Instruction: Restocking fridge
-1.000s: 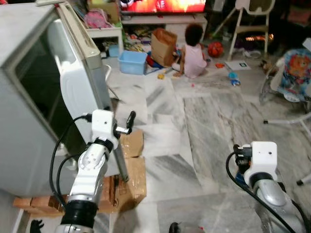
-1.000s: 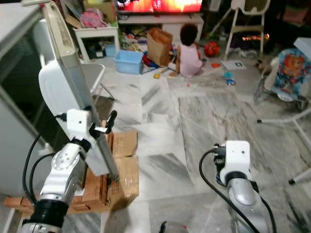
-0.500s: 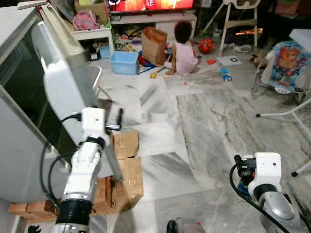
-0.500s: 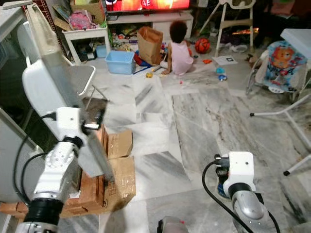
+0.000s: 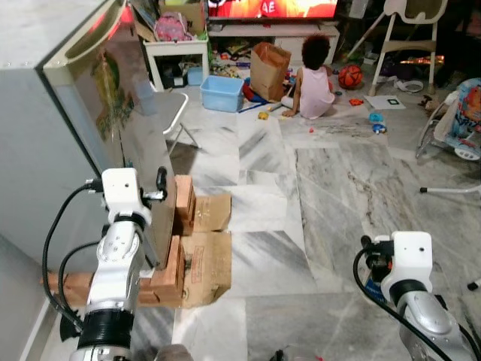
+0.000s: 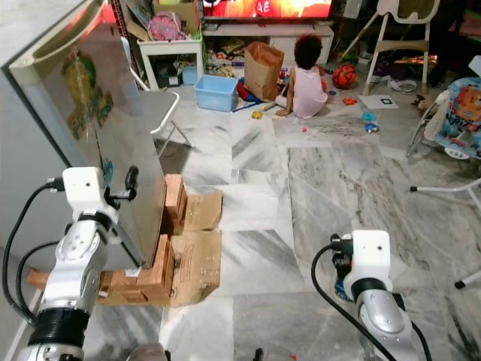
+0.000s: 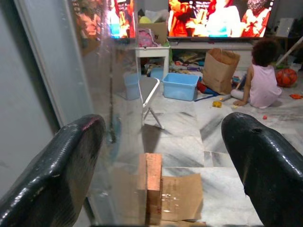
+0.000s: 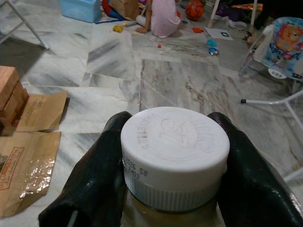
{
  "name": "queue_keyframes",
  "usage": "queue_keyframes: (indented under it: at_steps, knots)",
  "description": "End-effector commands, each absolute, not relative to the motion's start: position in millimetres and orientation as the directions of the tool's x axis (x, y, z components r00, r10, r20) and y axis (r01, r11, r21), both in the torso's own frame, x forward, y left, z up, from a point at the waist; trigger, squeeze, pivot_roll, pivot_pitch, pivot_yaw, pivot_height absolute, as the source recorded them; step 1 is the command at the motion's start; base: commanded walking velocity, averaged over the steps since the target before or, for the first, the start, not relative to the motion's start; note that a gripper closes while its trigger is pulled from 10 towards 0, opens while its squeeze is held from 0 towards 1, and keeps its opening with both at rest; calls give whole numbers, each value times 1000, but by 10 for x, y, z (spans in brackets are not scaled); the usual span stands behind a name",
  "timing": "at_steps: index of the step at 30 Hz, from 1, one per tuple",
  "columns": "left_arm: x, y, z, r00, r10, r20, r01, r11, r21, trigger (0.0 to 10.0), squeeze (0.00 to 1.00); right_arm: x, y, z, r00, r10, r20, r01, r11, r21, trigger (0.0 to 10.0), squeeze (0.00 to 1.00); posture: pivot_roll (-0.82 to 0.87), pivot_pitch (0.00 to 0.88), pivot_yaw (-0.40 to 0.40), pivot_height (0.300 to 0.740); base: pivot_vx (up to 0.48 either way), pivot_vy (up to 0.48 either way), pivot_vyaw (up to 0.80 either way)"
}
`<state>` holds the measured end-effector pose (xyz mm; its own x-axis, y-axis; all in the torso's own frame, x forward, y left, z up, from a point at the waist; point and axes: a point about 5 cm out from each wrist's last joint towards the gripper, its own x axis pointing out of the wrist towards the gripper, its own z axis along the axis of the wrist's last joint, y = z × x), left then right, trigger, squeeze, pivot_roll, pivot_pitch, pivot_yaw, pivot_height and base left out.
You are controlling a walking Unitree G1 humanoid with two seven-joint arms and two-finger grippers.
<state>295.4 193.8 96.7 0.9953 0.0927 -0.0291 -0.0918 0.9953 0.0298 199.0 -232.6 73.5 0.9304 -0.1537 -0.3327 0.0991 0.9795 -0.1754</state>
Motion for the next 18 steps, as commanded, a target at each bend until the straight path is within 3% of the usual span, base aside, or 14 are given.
queue_keyframes:
  at_steps: [1, 14, 18]
  knots:
    - [2944, 1997, 1013, 993, 117, -8, -117, 992, 44, 10000, 0, 2018, -2321, 802, 941, -154, -300, 102, 978, -183, 10000, 0, -7, 0, -21, 740, 304, 0, 0]
    - [2959, 2076, 998, 986, 163, -26, -162, 986, 31, 10000, 0, 2047, -2293, 827, 946, -144, -291, 92, 978, -185, 10000, 0, -9, 0, -19, 740, 419, 0, 0]
    - [2961, 2081, 985, 982, 185, -36, -184, 983, 26, 10000, 0, 2012, -2311, 814, 942, -146, -301, 93, 979, -183, 10000, 0, -10, 0, -21, 740, 367, 305, 0]
